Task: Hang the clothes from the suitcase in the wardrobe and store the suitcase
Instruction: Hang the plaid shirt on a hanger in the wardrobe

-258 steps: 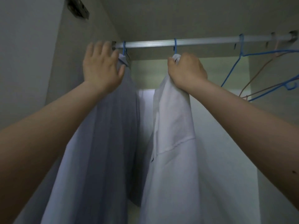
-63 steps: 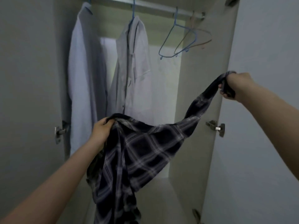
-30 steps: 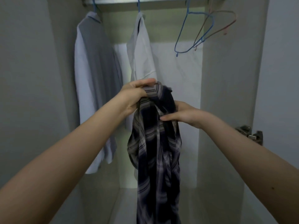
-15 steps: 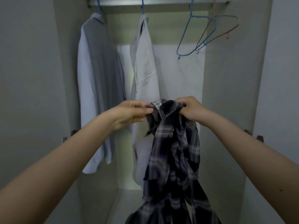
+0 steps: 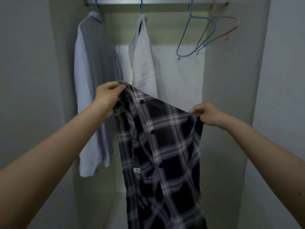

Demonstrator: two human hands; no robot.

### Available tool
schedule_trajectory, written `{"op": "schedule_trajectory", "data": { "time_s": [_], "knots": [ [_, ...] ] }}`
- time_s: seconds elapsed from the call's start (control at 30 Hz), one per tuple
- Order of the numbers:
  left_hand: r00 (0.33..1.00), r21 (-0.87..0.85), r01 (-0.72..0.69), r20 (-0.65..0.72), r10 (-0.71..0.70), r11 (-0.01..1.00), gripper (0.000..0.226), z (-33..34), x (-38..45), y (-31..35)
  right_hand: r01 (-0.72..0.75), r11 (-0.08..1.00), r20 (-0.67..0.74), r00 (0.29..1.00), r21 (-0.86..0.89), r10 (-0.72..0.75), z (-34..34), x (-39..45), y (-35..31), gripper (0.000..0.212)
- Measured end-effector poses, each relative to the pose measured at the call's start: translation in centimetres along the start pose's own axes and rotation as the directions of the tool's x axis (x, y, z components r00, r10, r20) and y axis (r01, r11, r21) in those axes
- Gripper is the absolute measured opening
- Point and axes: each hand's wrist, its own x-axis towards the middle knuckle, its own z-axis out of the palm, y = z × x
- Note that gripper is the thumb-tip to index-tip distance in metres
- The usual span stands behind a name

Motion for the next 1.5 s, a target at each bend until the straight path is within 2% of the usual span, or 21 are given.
{"op": "schedule_trajectory", "data": {
  "time_s": [0.1, 0.17, 0.23, 0.27, 0.3, 0.33, 0.37, 0.43, 0.47, 0.53, 0.63, 0.7, 0.77, 0.83, 0.93, 1.1, 1.13, 1.2, 1.27, 1.4, 1.5],
  "knots": [
    [0.985, 0.094, -0.171, 0.033, 0.168, 0.981, 0.012, 0.0, 0.2, 0.4, -0.04, 0.991, 0.079, 0.996, -0.126, 0.05, -0.7, -0.1, 1.2, 0.048],
    [0.95, 0.195, -0.312, 0.072, 0.304, 0.93, 0.017, 0.6, 0.0, 1.0, -0.017, 0.949, 0.288, 0.951, -0.316, 0.113, -0.6, -0.3, 1.1, 0.042],
    [0.905, 0.353, -0.422, 0.121, 0.407, 0.835, 0.021, 1.3, -0.3, 1.5, 0.064, 0.802, 0.522, 0.789, -0.594, 0.323, 0.1, -1.0, -0.2, 0.029],
    [0.883, 0.404, -0.465, 0.146, 0.446, 0.788, 0.022, 1.7, -0.4, 1.8, 0.141, 0.71, 0.57, 0.71, -0.69, 0.414, 0.7, -1.3, -0.8, 0.039],
    [0.867, 0.429, -0.494, 0.17, 0.469, 0.756, 0.022, 2.1, -0.6, 2.0, 0.189, 0.673, 0.591, 0.678, -0.715, 0.438, 1.4, -1.6, -1.6, 0.047],
    [0.857, 0.443, -0.51, 0.192, 0.477, 0.738, 0.022, 2.6, -0.6, 2.1, 0.193, 0.71, 0.602, 0.701, -0.677, 0.383, 1.9, -1.9, -2.5, 0.044],
    [0.85, 0.456, -0.522, 0.212, 0.482, 0.72, 0.022, 3.0, -0.7, 2.2, 0.15, 0.814, 0.594, 0.757, -0.561, 0.27, 2.3, -2.1, -3.4, 0.036],
    [0.83, 0.504, -0.553, 0.262, 0.493, 0.663, 0.019, 3.8, -0.8, 2.2, 0.018, 0.99, 0.53, 0.846, -0.139, 0.059, 2.8, -2.4, -5.3, 0.025],
    [0.809, 0.54, -0.579, 0.294, 0.508, 0.611, 0.019, 4.1, -0.9, 2.2, -0.042, 0.996, 0.49, 0.872, 0.08, -0.002, 2.9, -2.6, -6.3, 0.026],
    [0.752, 0.603, -0.638, 0.354, 0.556, 0.479, 0.021, 4.6, -1.5, 2.2, -0.06, 0.938, 0.385, 0.919, 0.343, -0.081, 3.0, -2.6, -7.8, 0.023],
    [0.717, 0.606, -0.678, 0.418, 0.558, 0.416, 0.03, 5.1, -2.1, 2.7, 0.024, 0.912, 0.251, 0.958, 0.41, -0.138, 3.5, -2.0, -9.5, 0.021],
    [0.746, 0.617, -0.652, 0.419, 0.517, 0.441, 0.04, 5.0, -2.2, 3.3, 0.033, 0.923, 0.2, 0.973, 0.383, -0.118, 3.8, -1.6, -9.7, 0.012],
    [0.789, 0.598, -0.61, 0.398, 0.468, 0.52, 0.037, 4.3, -1.9, 3.4, 0.025, 0.92, 0.118, 0.99, 0.391, -0.077, 4.2, -1.3, -9.6, 0.005],
    [0.842, 0.504, -0.536, 0.377, 0.386, 0.677, 0.027, 3.2, -1.4, 3.0, 0.014, 0.883, 0.059, 0.997, 0.468, -0.047, 4.5, -1.0, -9.4, 0.009],
    [0.888, 0.332, -0.295, 0.441, 0.129, 0.896, 0.014, 1.0, -1.7, 1.7, -0.015, 0.843, -0.009, 1.0, 0.537, 0.023, 4.7, -0.5, -9.2, 0.016],
    [0.82, 0.35, 0.043, 0.523, -0.234, 0.936, 0.076, -1.2, -3.5, -2.5, -0.012, 0.785, -0.093, 0.992, 0.619, 0.089, 4.1, -0.3, -10.3, 0.019],
    [0.775, 0.37, 0.092, 0.556, -0.3, 0.924, 0.078, -1.3, -4.3, -3.3, -0.008, 0.78, -0.112, 0.989, 0.626, 0.1, 4.0, -0.2, -10.7, 0.017],
    [0.676, 0.44, 0.13, 0.616, -0.403, 0.889, 0.065, -0.7, -6.3, -4.7, 0.005, 0.796, -0.17, 0.978, 0.605, 0.123, 3.9, 0.2, -11.1, 0.015],
    [0.659, 0.445, 0.128, 0.63, -0.411, 0.886, 0.058, 0.7, -8.2, -5.8, 0.013, 0.823, -0.237, 0.96, 0.567, 0.148, 3.8, 0.8, -11.2, 0.017],
    [0.803, 0.266, 0.157, 0.526, -0.28, 0.951, 0.03, 3.8, -10.3, -7.7, 0.005, 0.863, -0.332, 0.924, 0.505, 0.189, 3.6, 1.7, -10.8, 0.038],
    [0.901, 0.325, 0.087, 0.378, -0.214, 0.942, 0.007, 4.2, -9.6, -9.5, -0.01, 0.871, -0.378, 0.898, 0.492, 0.224, 2.8, 1.9, -10.0, 0.037]
  ]
}}
